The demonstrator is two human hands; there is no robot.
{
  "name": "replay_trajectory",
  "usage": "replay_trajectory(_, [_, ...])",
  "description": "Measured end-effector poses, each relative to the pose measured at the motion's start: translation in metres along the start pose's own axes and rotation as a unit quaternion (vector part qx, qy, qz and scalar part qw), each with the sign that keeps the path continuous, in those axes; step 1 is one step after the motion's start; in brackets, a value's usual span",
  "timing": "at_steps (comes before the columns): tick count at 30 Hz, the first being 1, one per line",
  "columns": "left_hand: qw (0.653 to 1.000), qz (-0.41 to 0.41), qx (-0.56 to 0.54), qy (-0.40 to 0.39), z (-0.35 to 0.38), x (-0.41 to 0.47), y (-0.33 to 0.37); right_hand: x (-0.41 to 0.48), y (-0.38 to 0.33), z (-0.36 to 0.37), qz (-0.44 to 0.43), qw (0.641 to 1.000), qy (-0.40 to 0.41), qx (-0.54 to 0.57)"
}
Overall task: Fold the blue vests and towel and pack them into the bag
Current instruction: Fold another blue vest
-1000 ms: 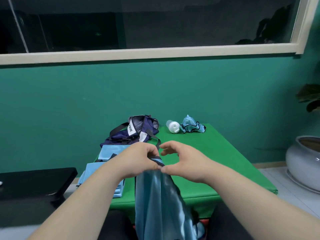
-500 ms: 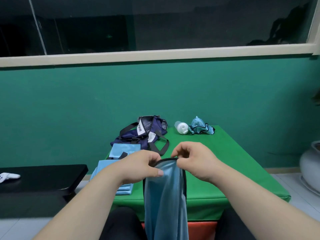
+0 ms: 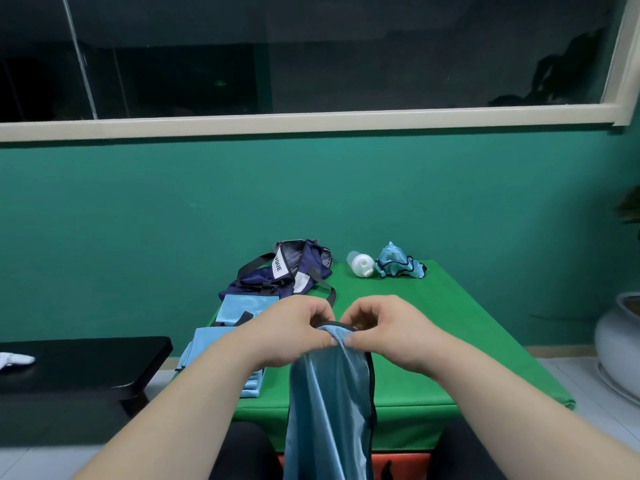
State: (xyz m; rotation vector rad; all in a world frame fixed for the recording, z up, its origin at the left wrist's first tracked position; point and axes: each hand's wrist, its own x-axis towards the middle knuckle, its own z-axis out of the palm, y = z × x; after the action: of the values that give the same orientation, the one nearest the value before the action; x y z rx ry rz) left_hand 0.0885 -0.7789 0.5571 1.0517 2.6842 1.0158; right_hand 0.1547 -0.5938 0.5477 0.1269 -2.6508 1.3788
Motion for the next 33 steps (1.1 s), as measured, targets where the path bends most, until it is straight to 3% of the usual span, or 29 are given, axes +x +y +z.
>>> replay_trajectory(14, [0.993, 0.009, 0.116, -0.014, 0.002, 0.002, 0.006, -0.001, -0.008, -0.014, 0.014, 0.994, -0.010, -0.107])
replay_trajectory(20, [0.992, 0.018, 0.127, -0.002, 0.004, 0.006, 0.015, -0.004, -0.018, -0.015, 0.017, 0.996, -0.047, -0.079])
replay_trajectory(26, [0.994, 0.031, 0.108, -0.004, 0.003, 0.006, 0.016, -0.005, -0.021, -0.023, 0.021, 0.991, -0.012, -0.128])
replay_trajectory(33, [0.991, -0.007, 0.106, -0.083, -0.003, 0.003, -0.008, 0.002, -0.022, -0.058, 0.014, 0.982, 0.102, -0.158])
